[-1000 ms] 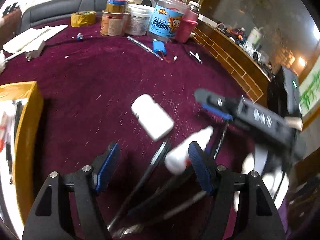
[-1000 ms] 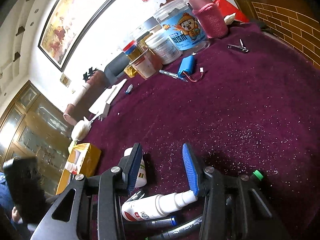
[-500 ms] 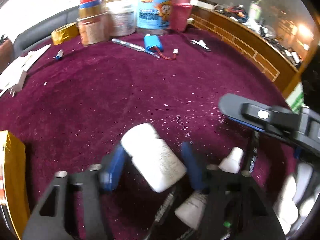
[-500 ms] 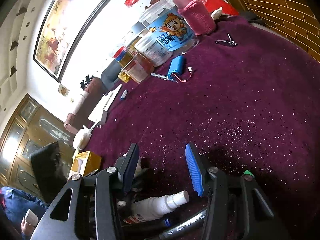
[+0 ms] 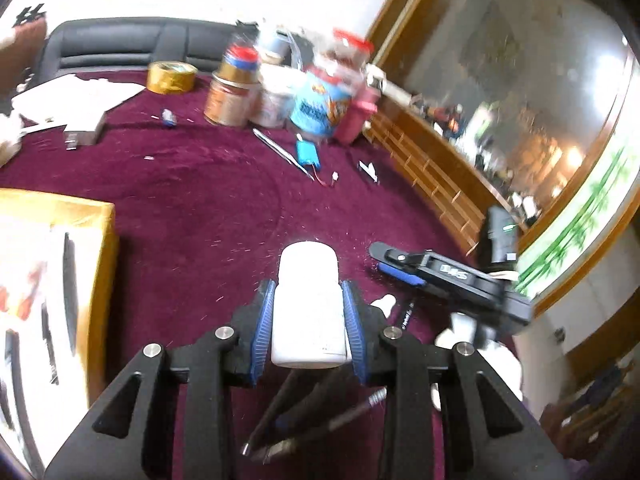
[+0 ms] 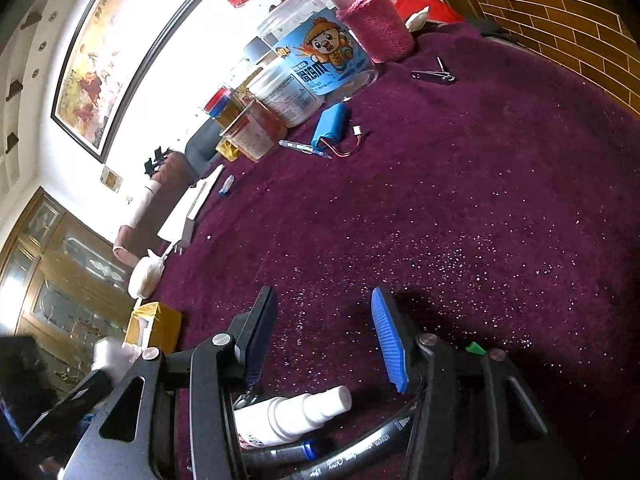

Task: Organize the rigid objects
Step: 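Carry the white bottle to the tray with left while right grasps the white spray bottle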

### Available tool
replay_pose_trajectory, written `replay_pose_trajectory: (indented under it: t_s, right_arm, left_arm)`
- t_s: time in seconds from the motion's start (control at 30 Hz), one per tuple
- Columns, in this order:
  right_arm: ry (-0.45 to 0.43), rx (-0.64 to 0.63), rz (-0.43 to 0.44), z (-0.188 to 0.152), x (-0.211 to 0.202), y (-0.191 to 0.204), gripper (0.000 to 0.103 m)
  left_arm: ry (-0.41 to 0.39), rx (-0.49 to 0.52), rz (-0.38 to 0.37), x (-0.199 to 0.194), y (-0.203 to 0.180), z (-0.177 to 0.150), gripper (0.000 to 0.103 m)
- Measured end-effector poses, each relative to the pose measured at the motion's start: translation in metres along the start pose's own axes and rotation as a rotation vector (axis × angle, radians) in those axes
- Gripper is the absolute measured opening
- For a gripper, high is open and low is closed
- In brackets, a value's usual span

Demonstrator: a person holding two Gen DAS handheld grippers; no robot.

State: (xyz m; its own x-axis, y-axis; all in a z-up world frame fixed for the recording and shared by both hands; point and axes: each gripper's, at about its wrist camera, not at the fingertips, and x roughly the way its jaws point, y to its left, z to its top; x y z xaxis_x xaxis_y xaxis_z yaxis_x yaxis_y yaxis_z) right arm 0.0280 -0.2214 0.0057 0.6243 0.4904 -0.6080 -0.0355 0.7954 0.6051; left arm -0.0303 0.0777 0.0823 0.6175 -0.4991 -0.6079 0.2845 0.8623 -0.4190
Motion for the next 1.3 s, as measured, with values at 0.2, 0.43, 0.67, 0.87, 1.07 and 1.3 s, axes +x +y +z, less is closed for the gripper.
replay_pose_trajectory:
  t_s: [0.2,0.43,0.67,0.87,1.07,1.3]
  right_arm:
    - [-0.004,-0.032,-0.023,-0.002,0.001,0.003,0.044]
    - [0.006,-0.033,-0.010,-0.015,-0.022,0.021,0.044]
    - [0.206,-0.069,-0.039,-0.048,-0.012,0.055,0.045]
    - [0.227,-0.109,-0.141,-0.052,0.016,0.075,0.044]
    - [0.184,-0.212,-0.251,-0.061,0.028,0.095,0.043]
    - [0.164,-0.199,-0.193,-0.062,0.013,0.097,0.030]
  left_arm:
    - [-0.114,-0.097,0.036,-0.067,0.037,-0.026,0.031]
    - [-0.173,-0.121,0.061,-0.103,0.058,-0.041,0.031]
    - [-0.174,-0.148,0.023,-0.104,0.075,-0.050,0.031]
    - [-0.182,-0.217,0.012,-0.116,0.098,-0.059,0.031]
    - [-0.192,-0.268,0.053,-0.128,0.123,-0.068,0.031]
    - [-0.145,-0.310,0.084,-0.126,0.141,-0.080,0.031]
